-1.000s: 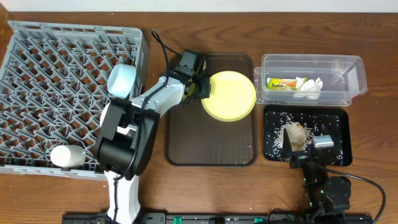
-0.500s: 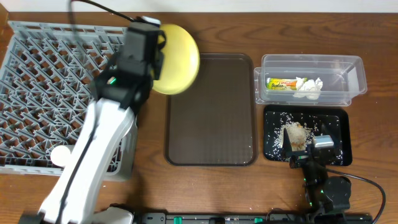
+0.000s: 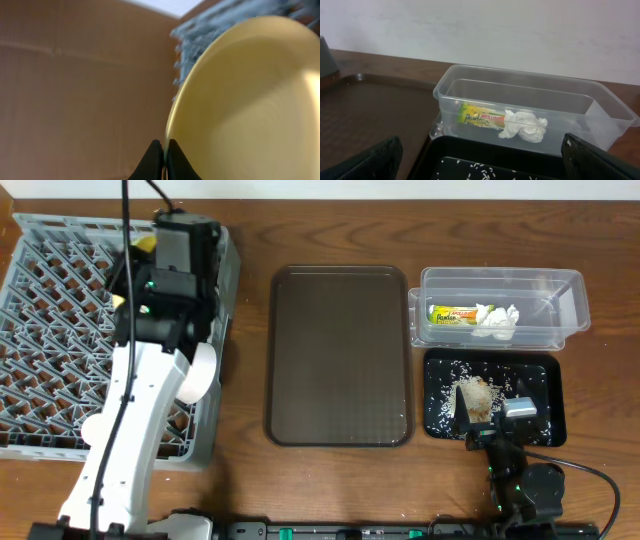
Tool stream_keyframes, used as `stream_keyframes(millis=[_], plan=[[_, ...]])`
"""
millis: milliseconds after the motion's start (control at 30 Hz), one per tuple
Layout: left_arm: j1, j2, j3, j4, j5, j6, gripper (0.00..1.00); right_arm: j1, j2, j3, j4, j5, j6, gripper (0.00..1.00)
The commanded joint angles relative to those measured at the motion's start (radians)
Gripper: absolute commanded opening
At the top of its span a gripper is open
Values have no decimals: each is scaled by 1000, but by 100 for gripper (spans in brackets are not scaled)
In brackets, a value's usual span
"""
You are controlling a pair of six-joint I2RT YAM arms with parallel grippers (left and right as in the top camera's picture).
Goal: Sort waste into correct bins and load items into the dishwasher
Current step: 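Lift the yellow plate and stand it upright in the dish rack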
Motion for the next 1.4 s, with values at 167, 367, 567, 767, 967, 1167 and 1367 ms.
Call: stream_keyframes(millis=[167,367,567,767,967,1167,1367], plan=[[83,132,-10,121,-59,67,6,-6,-5,-2,-3,3,-9,99],[122,212,-11,185,-62,138,6,-6,-5,-2,-3,3,-9,99],[134,216,-10,264,-68,229,6,-6,-5,-2,-3,3,-9,99],[135,216,-10,323,-9,341,6,-6,-5,-2,-3,3,-9,99],[153,224,-11,315,45,347,6,-6,-5,-2,-3,3,-9,99],[152,227,-11,267,64,281,17,-6,-5,-2,-3,3,-9,99],[120,224,-11,235,40,200,38,-6,-5,-2,-3,3,-9,99]])
